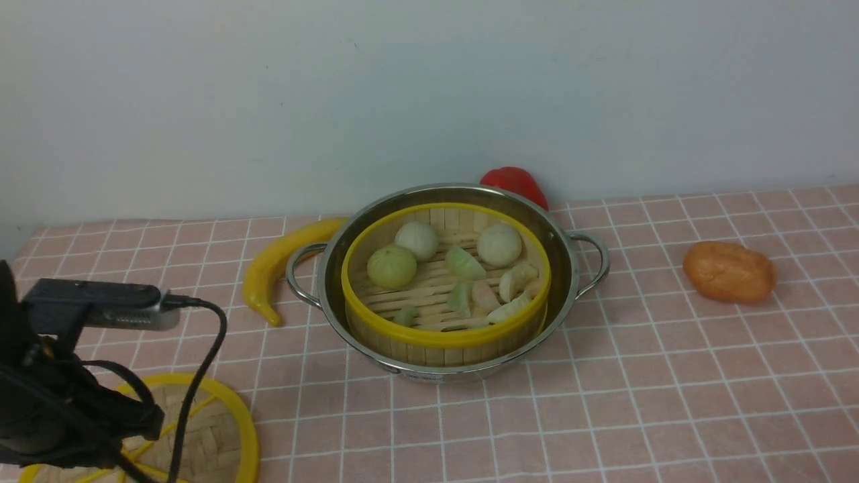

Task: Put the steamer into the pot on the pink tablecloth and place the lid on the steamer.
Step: 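Grasp the bamboo steamer lid lying on the table by its centre knob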

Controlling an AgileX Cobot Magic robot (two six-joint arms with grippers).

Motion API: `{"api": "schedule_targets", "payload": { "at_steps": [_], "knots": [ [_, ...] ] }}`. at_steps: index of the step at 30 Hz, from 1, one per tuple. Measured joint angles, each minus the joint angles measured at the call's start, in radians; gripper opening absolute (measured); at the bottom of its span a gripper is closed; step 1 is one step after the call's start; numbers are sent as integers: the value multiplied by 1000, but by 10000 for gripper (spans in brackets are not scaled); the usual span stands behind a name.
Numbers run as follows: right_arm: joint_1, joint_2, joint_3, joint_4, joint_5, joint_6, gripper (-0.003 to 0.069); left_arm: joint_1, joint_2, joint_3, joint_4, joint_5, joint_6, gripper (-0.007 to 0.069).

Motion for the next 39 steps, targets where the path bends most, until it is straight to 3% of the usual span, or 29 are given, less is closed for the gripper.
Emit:
{"api": "schedule_targets", "payload": {
  "at_steps": [14,21,39],
  "knots": [
    [0,0,0,0,0,0,242,23,130,-2,8,-201,-78,244],
    [0,0,0,0,0,0,242,83,150,-2,-41,-204,-102,244],
    [0,0,0,0,0,4,242,86,231,-4,-88,-163,-105,233]
  ]
}}
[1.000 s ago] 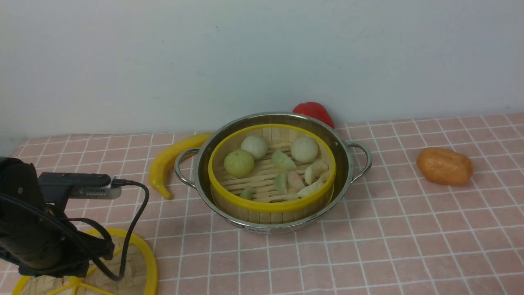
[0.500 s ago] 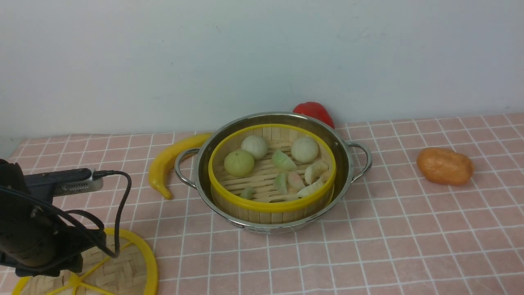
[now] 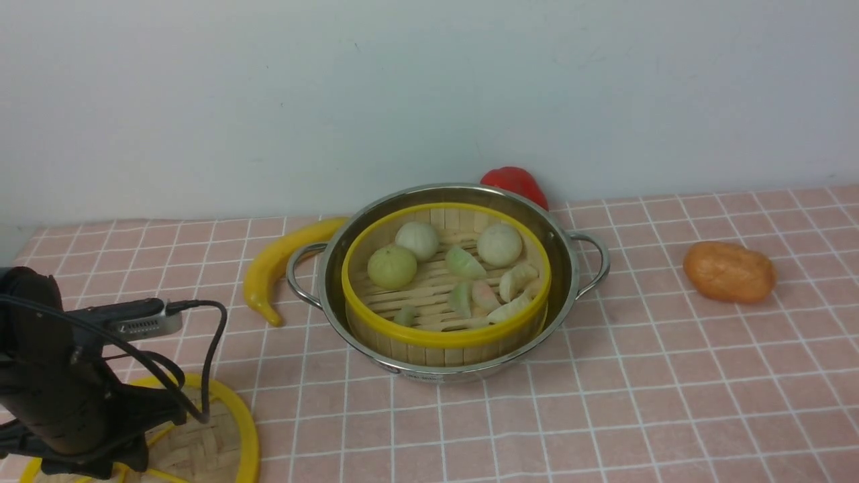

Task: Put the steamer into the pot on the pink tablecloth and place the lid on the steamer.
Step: 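Grasp the bamboo steamer lid lying on the table by its centre knob, then place the yellow bamboo steamer lid onto the steamer in the pot with the left gripper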

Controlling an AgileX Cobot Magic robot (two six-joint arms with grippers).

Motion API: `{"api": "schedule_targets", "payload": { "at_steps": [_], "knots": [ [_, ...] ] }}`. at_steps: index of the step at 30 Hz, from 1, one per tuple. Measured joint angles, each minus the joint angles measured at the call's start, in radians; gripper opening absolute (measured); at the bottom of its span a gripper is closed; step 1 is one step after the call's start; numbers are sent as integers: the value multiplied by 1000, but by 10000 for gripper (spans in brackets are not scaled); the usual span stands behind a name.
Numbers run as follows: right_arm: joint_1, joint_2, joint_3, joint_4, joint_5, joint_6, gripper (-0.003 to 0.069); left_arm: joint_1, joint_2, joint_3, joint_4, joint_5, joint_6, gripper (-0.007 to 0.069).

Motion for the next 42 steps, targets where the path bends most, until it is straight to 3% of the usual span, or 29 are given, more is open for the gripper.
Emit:
{"api": "schedule_targets", "payload": {
  "at_steps": [5,12,17,22,28,31,33,34,42],
  "knots": [
    [0,0,0,0,0,1,242,0,0,-1,9,9,0,118],
    [0,0,0,0,0,1,242,0,-7,-9,12,23,1,117],
    [0,0,0,0,0,1,242,0,-74,-118,17,125,56,117],
    [0,0,0,0,0,1,242,0,-159,-295,9,212,166,117],
    [0,0,0,0,0,1,242,-14,-163,-514,-157,266,407,117],
    [0,0,0,0,0,1,242,-103,-104,-643,-296,296,595,117],
    [0,0,0,0,0,1,242,-138,-80,-678,-311,305,637,117],
    [0,0,0,0,0,2,242,-204,-39,-738,-312,323,692,117],
    [0,0,0,0,0,2,242,-433,173,-991,-167,362,754,117]
  ]
}}
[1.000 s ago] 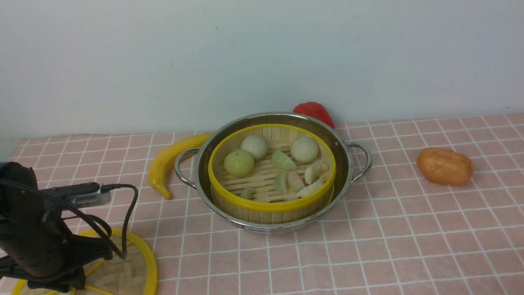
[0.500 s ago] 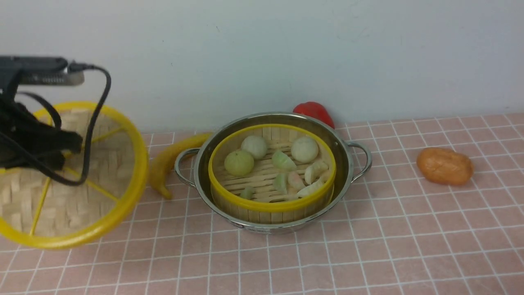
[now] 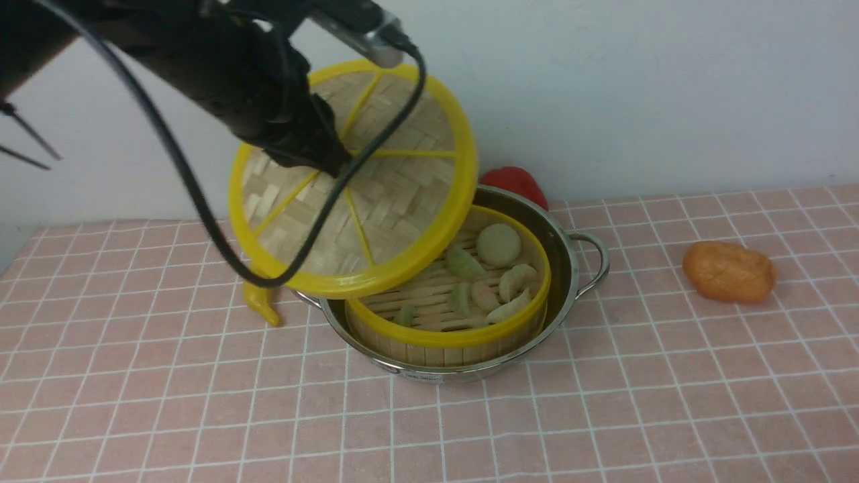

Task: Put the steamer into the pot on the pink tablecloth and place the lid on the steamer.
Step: 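Place the yellow bamboo steamer lid onto the steamer in the pot with the left gripper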

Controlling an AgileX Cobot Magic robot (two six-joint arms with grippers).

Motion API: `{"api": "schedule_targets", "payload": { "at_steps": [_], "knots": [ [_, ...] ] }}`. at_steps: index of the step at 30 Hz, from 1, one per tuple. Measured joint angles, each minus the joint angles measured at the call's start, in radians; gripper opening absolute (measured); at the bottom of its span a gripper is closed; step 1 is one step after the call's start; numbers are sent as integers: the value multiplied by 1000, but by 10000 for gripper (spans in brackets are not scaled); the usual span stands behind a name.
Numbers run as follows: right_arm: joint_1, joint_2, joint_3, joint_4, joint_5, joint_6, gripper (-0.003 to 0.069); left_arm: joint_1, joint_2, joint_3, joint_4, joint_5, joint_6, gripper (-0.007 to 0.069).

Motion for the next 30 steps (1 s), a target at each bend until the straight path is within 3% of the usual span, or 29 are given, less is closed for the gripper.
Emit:
{"api": "schedule_targets", "payload": {
  "at_steps": [8,30],
  "knots": [
    [0,0,0,0,0,-5,242,-66,190,-171,40,91,-65,117],
    [0,0,0,0,0,-5,242,-101,339,-242,60,59,-83,117]
  ]
}}
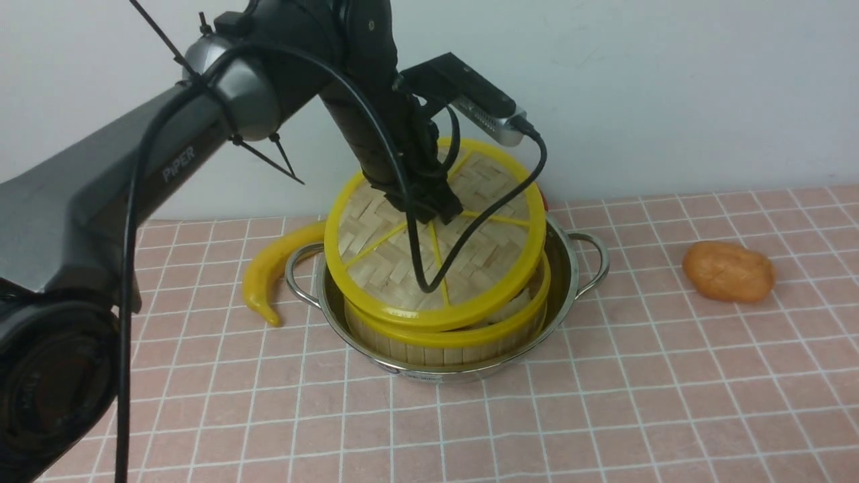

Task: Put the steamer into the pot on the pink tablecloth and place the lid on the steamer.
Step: 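Place the yellow bamboo steamer lid onto the steamer in the pot with the left gripper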

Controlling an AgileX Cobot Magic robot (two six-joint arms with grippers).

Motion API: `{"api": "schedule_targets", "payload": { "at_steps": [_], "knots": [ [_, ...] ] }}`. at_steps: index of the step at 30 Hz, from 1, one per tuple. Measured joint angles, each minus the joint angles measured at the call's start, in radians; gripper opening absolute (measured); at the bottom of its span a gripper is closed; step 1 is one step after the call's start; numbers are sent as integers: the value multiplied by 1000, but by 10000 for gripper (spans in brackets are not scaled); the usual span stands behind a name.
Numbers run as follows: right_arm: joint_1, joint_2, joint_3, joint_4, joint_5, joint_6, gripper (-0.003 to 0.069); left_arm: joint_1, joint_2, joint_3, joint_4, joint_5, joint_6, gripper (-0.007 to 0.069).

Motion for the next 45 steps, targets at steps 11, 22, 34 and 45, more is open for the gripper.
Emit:
{"api": "schedule_targets", "payload": {
  "at_steps": [11,22,34,45],
  "knots": [
    [0,0,0,0,0,0,242,-1,6,0,0,-3,2,117],
    [0,0,0,0,0,0,242,-1,42,0,-4,-7,2,117],
    [0,0,0,-1,0,4,242,-1,59,0,-11,-33,46,117],
    [0,0,0,0,0,5,242,-2,82,0,-13,-57,48,117]
  ]
}}
